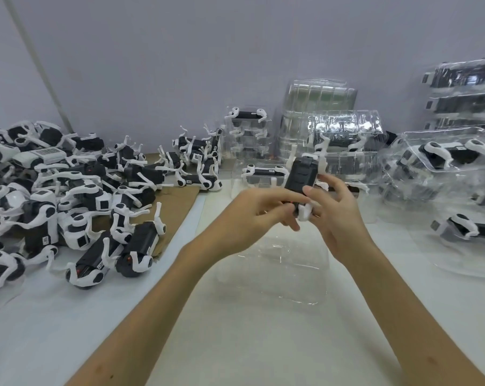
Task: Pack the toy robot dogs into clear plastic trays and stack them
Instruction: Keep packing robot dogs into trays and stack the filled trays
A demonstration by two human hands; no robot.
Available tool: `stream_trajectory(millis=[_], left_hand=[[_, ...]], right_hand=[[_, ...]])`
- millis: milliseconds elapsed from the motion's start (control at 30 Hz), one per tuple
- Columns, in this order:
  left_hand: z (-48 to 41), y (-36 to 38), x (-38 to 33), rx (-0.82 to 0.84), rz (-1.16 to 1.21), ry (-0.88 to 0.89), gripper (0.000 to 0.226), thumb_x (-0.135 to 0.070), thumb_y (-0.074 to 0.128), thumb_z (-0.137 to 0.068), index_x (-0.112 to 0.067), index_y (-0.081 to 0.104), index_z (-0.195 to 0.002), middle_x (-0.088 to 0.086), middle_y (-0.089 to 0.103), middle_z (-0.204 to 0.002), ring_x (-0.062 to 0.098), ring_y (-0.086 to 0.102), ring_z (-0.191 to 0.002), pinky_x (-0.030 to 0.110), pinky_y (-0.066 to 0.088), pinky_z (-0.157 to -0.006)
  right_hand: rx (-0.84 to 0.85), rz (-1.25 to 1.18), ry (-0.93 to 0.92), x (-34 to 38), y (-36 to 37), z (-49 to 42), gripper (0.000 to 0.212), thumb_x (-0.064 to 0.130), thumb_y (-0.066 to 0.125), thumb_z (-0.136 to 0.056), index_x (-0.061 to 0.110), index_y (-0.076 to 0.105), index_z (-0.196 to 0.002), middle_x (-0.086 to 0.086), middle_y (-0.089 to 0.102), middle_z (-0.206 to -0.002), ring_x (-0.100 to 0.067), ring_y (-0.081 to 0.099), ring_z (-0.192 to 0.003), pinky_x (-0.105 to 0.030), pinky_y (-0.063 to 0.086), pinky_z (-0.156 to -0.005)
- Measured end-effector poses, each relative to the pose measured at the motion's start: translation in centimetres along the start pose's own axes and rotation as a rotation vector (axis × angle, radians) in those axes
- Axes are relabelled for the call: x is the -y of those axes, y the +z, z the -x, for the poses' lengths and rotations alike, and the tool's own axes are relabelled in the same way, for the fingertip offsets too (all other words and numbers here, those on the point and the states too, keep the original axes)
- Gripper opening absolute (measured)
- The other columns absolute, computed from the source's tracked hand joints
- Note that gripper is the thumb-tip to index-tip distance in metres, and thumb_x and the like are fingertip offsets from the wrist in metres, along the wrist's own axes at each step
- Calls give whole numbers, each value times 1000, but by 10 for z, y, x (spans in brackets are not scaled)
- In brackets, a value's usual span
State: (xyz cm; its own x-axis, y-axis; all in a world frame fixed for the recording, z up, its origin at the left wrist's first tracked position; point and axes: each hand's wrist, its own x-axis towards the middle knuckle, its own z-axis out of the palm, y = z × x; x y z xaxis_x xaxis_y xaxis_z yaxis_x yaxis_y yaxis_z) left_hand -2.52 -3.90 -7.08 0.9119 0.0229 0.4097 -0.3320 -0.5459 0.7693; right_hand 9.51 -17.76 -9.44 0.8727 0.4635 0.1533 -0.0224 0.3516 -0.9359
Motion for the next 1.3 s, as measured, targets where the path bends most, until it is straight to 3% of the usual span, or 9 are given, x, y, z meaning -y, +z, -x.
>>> stream_trajectory(millis=[100,167,300,433,633,733,900,1033,1300], left_hand=[[9,-16,15,-161,-23,-18,21,-14,58,-98,-26,72,-108,-10,77,-92,6,70,-94,19,50,-86],[18,-24,35,-222,-117,-99,25,-14,62,-95,-31,70,-112,-18,71,-111,0,62,-110,26,45,-97],[39,-24,70,-100,-37,-379,49,-17,63,-96,-37,50,-138,-15,47,-146,5,39,-138,32,32,-114],[45,-17,77,-165,206,-419,44,-27,67,-87,-49,59,-124,-8,56,-139,7,46,-135,27,38,-108],[49,-11,83,-269,314,-415,33,-37,60,-84,-47,67,-114,-13,62,-131,9,49,-132,42,30,-118],[47,-12,82,-294,267,-417,34,-35,55,-84,-45,66,-115,-19,64,-125,5,52,-127,41,33,-116],[47,-11,84,-340,205,-353,34,-10,53,-99,-32,63,-123,-15,59,-133,10,48,-131,25,36,-109],[46,-11,82,-383,159,-289,40,3,53,-95,-31,68,-109,-6,62,-129,8,49,-129,5,37,-91],[45,-10,82,-360,166,-343,36,-1,53,-96,-32,71,-95,-3,60,-125,-6,53,-114,18,36,-99]], right_hand=[[-71,-13,-23,5,-3,-2,38,6,59,-96,20,56,-131,-1,75,-103,-17,74,-89,-31,57,-72],[-60,2,-36,9,-6,-3,37,7,57,-97,28,61,-128,4,73,-109,-14,69,-104,-36,56,-87],[27,173,-90,10,-4,1,41,11,60,-97,44,62,-122,9,71,-117,-12,58,-121,-45,42,-102],[206,372,-213,5,2,8,41,10,64,-95,39,61,-124,8,73,-114,-14,68,-108,-36,56,-88],[331,732,-332,-1,4,10,34,11,72,-89,38,70,-110,40,65,-92,11,61,-94,-17,45,-84],[354,776,-313,-5,0,9,29,8,74,-87,31,75,-103,34,67,-85,6,62,-80,-8,45,-69],[399,901,-272,-12,2,8,25,11,73,-88,30,78,-103,23,72,-102,-1,63,-98,-9,43,-83],[423,910,-265,-10,2,7,25,9,73,-87,27,78,-103,19,73,-104,4,62,-103,-5,37,-84],[448,970,-229,-10,1,9,24,10,72,-89,27,78,-104,16,72,-104,2,61,-97,-9,39,-82]])
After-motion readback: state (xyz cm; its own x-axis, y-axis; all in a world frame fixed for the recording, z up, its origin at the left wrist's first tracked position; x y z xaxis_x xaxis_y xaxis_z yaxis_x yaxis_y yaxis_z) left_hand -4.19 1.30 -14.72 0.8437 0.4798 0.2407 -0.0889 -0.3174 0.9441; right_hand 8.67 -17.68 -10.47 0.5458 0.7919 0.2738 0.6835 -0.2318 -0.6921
